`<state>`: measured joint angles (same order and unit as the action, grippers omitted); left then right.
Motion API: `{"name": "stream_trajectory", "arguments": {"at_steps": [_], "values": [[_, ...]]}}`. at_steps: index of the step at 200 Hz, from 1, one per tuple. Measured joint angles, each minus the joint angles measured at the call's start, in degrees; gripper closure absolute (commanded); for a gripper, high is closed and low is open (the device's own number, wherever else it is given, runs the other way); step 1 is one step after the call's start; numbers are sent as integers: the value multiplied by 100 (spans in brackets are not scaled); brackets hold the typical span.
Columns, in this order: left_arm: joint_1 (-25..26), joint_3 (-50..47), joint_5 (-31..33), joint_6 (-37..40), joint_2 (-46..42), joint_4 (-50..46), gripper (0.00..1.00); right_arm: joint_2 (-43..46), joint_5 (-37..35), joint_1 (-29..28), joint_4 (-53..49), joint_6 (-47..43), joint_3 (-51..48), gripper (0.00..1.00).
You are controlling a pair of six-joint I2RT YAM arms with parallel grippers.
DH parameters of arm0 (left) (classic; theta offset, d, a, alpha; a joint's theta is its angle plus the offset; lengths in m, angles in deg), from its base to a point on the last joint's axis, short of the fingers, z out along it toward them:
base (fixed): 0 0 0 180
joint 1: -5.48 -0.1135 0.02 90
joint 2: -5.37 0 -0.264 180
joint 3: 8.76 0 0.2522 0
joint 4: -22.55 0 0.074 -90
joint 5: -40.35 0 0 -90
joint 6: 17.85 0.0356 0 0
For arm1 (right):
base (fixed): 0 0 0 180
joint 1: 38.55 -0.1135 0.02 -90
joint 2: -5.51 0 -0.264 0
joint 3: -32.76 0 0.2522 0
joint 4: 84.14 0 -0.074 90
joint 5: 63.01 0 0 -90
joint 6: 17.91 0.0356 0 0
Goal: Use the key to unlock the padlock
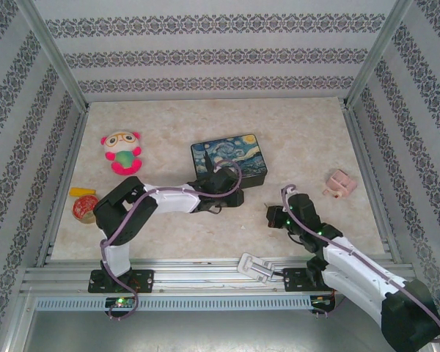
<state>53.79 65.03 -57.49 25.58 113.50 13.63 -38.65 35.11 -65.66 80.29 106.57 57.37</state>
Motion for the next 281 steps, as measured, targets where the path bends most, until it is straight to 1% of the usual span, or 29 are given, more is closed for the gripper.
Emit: {"name": "stream_trajectory", "arguments": {"at_steps": [37,63,106,151,174,227,249,281], "values": [[-50,2,-328,-372,114,382,79,-39,210,-166,887,-59,-343,100],[-79,-2,-466,-645,184,660,79,-37,221,-184,1220,-59,-461,100],[-81,-157,-557,-1145,214,1233,79,-11,-7,-433,1646,-7,-678,100],[-133,-227,-566,-1432,308,1781,79,-17,-341,-603,1954,131,-850,100],[-144,-258,-566,-1504,319,1906,79,-319,-426,-717,2218,166,-850,100],[-146,-291,-546,-1558,350,2068,79,-1482,-483,-905,2885,273,-732,100],[-149,-291,-544,-1563,356,2094,79,-1696,-538,-905,3174,374,-686,100],[-151,-291,-549,-1563,361,2100,78,-1749,-577,-905,3353,553,-645,100]]}}
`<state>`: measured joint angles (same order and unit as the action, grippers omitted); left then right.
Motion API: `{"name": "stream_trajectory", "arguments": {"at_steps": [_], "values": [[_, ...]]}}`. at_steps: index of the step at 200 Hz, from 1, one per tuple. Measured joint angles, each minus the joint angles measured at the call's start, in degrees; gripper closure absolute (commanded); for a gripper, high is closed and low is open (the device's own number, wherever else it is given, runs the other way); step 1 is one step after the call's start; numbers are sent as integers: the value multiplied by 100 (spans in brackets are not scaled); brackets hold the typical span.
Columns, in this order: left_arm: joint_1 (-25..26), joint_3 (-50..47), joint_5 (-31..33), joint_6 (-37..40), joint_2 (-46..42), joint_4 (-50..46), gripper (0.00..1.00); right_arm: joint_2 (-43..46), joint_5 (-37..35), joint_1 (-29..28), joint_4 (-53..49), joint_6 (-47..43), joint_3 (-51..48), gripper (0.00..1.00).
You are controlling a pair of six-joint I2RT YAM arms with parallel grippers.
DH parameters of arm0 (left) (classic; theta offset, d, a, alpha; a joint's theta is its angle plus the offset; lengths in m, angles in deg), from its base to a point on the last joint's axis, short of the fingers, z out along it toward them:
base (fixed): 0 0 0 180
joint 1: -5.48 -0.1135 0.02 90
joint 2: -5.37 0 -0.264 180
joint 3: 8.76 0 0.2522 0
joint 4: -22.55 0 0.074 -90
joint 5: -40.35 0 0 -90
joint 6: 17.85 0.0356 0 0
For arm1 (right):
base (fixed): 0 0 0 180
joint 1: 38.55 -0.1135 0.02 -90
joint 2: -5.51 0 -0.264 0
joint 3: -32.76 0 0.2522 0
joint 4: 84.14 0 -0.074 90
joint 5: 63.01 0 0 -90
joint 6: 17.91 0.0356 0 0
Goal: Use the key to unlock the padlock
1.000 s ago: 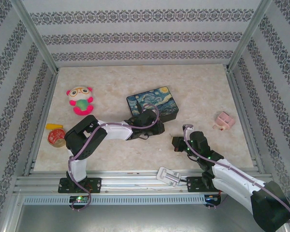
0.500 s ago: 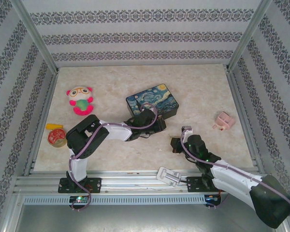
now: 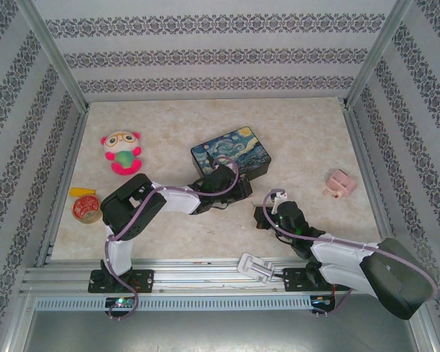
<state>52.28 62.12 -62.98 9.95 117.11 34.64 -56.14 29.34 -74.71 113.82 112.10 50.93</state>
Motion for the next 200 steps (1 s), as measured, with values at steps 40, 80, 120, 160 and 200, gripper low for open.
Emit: {"name": "stream_trajectory", "arguments": {"at_steps": [40,80,120,160,200], "values": [[-4,0,-2,-2,17,42,78,-404,74,28,245,160,188,100],[-4,0,-2,0,17,46,77,-833,278,203,533,330,267,100],[-7,0,-7,0,31,74,77,-953,490,367,678,490,271,100],[-22,0,-20,-2,61,164,77,-955,632,446,785,529,271,100],[-22,0,-20,-2,72,188,77,-955,636,457,796,531,271,100]]}}
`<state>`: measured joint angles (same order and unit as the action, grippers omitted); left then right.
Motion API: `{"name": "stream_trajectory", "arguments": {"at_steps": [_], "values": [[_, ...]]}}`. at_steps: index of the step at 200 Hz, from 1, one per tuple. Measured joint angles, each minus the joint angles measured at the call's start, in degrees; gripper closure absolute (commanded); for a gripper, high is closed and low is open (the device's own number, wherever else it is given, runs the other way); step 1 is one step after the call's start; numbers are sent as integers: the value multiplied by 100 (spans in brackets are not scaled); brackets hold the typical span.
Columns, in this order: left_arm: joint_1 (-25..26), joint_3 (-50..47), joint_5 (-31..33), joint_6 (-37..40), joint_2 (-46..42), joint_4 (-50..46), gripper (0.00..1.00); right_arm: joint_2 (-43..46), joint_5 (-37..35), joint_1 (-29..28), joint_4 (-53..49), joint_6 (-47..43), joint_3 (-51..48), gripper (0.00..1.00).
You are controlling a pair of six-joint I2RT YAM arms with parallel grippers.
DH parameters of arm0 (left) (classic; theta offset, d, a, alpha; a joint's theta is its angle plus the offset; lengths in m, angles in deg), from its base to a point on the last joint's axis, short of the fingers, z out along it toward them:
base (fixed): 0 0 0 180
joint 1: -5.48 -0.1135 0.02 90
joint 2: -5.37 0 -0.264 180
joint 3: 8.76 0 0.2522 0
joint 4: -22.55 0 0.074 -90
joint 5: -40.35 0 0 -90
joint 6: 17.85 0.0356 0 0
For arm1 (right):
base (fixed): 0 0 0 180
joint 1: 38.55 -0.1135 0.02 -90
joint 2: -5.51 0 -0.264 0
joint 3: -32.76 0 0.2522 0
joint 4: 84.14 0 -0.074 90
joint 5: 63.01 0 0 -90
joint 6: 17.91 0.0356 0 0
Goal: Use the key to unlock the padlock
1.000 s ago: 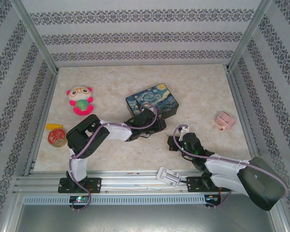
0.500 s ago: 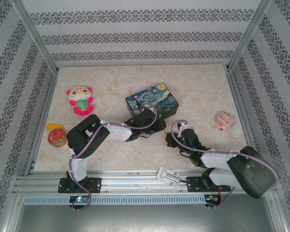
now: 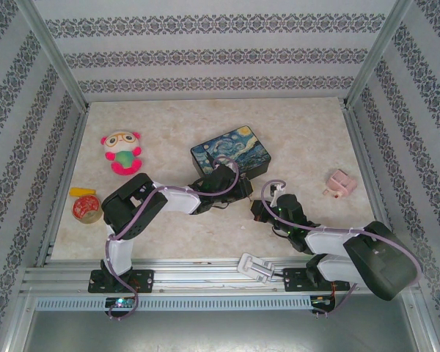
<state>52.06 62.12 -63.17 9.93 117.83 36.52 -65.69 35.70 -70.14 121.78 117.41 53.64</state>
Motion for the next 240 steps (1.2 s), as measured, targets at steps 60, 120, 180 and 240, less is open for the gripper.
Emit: {"name": "stream_trajectory", "arguments": {"at_steps": [60,120,180,240], "values": [[-2,0,-7,0,0,4,77,-37,-11,0,9,44,20,100],[-11,0,-28,0,11,24,77,-66,-42,0,11,153,42,100],[-17,13,-24,2,46,109,77,-131,-170,0,83,348,46,100],[-20,52,2,-2,94,155,77,-133,-332,-7,90,627,61,100]]}}
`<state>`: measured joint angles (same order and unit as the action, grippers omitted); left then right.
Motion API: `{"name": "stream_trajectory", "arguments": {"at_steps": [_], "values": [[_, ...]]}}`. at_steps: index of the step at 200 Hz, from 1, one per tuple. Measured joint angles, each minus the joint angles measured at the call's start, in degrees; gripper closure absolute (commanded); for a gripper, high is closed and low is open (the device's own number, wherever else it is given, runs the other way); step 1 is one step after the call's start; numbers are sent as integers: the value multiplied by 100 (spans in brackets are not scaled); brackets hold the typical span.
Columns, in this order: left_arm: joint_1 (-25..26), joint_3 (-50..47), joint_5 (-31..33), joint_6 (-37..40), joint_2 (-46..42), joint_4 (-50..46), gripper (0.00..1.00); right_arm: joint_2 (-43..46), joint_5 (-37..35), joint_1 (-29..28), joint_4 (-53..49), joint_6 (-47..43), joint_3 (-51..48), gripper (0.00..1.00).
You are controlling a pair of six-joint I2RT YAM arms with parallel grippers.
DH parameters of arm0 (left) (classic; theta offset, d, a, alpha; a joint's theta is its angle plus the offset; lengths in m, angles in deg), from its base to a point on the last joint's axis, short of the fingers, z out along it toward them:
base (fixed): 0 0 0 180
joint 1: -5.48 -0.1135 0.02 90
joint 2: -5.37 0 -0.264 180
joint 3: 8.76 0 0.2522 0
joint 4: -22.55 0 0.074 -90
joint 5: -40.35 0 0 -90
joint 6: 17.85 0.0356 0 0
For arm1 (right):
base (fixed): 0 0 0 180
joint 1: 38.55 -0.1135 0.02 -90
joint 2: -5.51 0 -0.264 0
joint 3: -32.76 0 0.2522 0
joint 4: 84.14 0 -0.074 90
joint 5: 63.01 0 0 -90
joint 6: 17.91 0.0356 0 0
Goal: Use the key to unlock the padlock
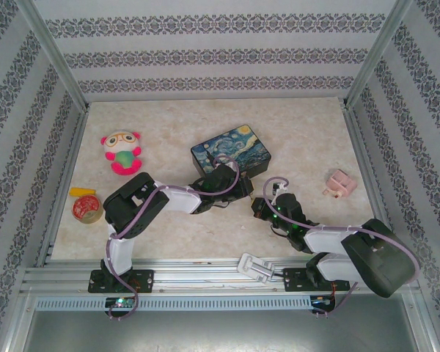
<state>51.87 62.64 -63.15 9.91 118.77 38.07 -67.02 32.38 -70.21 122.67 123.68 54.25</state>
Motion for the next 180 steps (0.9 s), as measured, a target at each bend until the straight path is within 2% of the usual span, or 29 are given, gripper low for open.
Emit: {"name": "stream_trajectory", "arguments": {"at_steps": [180], "values": [[-2,90,33,-81,96,96,77,-52,-1104,-568,-96,404,138,100]]}}
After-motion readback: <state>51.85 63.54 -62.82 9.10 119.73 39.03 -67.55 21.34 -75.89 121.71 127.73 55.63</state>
